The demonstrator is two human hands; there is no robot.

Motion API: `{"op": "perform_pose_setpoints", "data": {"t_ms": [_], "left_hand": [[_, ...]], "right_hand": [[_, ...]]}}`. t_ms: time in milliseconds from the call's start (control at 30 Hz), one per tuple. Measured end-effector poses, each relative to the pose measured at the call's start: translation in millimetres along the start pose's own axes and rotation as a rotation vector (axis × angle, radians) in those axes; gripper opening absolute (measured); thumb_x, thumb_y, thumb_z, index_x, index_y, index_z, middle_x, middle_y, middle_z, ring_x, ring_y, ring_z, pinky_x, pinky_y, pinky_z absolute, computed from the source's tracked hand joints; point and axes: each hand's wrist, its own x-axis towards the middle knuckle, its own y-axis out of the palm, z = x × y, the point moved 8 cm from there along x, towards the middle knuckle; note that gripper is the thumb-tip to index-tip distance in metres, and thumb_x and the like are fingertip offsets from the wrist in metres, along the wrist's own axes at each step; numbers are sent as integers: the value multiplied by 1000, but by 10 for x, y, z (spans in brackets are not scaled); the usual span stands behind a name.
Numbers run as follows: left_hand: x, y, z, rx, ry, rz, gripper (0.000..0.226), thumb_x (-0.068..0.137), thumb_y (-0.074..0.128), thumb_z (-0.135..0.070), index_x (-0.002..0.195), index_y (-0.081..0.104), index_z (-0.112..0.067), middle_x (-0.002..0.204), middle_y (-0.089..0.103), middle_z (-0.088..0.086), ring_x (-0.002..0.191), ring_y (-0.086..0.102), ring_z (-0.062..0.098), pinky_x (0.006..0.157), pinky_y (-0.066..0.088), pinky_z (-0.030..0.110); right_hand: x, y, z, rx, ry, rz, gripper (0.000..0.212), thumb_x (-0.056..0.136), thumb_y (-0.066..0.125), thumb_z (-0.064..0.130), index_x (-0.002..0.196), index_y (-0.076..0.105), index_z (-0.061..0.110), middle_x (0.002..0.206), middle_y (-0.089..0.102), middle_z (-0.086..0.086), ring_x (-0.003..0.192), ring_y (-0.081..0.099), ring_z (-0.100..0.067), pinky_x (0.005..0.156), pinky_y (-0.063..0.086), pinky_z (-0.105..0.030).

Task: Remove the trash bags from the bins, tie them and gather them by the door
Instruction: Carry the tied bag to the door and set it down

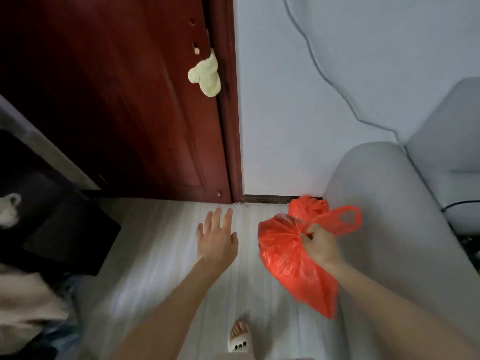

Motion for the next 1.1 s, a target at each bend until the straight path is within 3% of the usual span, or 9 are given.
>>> {"op": "perform_pose_setpoints", "data": {"t_ms": [167, 333, 433, 600, 733, 900, 1000, 1100], "left_hand": [[1404, 105, -172, 84, 92, 37, 65, 94, 36, -23, 148, -2, -23, 158, 0, 6, 146, 1, 27, 119, 13, 45], [2926, 667, -298, 142, 152, 15, 68, 92, 37, -18, 148, -2, -20, 158, -2, 6, 146, -4, 27, 118, 10, 44], [3840, 1410, -321, 275, 277, 3, 72, 91, 36, -18, 147, -10, -20, 158, -10, 5, 146, -9, 26, 118, 7, 43], [5092, 2629, -169, 416, 327, -28, 75, 93, 35, -18, 144, -20, -18, 155, -22, 7, 144, -19, 30, 119, -1, 43], [5608, 3216, -259, 516, 451, -86, 85, 88, 37, -14, 140, -29, -22, 147, -40, 7, 138, -32, 33, 115, -11, 49], [5849, 3502, -205, 511, 437, -158, 97, 82, 40, -11, 128, -43, -28, 123, -63, 7, 113, -58, 33, 109, -16, 53], [5824, 3451, -205, 516, 449, -117, 99, 81, 40, -11, 126, -46, -32, 125, -62, 6, 115, -56, 31, 112, -14, 53], [5681, 3281, -217, 502, 434, 0, 91, 86, 42, -19, 137, -32, -32, 145, -44, 7, 134, -38, 33, 115, -6, 53]], "right_hand": [[1137, 215, 138, -15, 124, 17, 19, 88, 53, 22, 97, 58, 5, 105, 67, -22, 104, 61, -37, 84, 45, -40], [2532, 980, -143, 83, 220, 30, 18, 87, 51, 17, 98, 58, 4, 106, 67, -22, 105, 60, -37, 85, 43, -39], [3355, 1694, -531, 250, 347, -25, 16, 85, 54, 11, 94, 60, 1, 103, 67, -23, 101, 60, -36, 83, 41, -37], [4466, 2825, -1365, 424, 547, -188, 14, 84, 55, 6, 91, 61, -5, 99, 66, -27, 97, 60, -38, 82, 41, -36], [4906, 3471, -1744, 398, 571, -185, 16, 86, 55, 10, 96, 62, -1, 104, 67, -23, 101, 61, -35, 82, 39, -34], [5110, 3992, -1985, 376, 582, -1, 21, 88, 51, 9, 105, 60, 1, 112, 66, -19, 107, 59, -32, 83, 39, -30], [5058, 3972, -1961, 372, 595, 90, 27, 88, 51, 11, 113, 59, 4, 120, 63, -15, 112, 58, -30, 91, 40, -29], [4895, 3709, -1814, 373, 583, 127, 32, 88, 49, 10, 119, 56, 6, 121, 62, -15, 113, 57, -29, 92, 40, -29]]}}
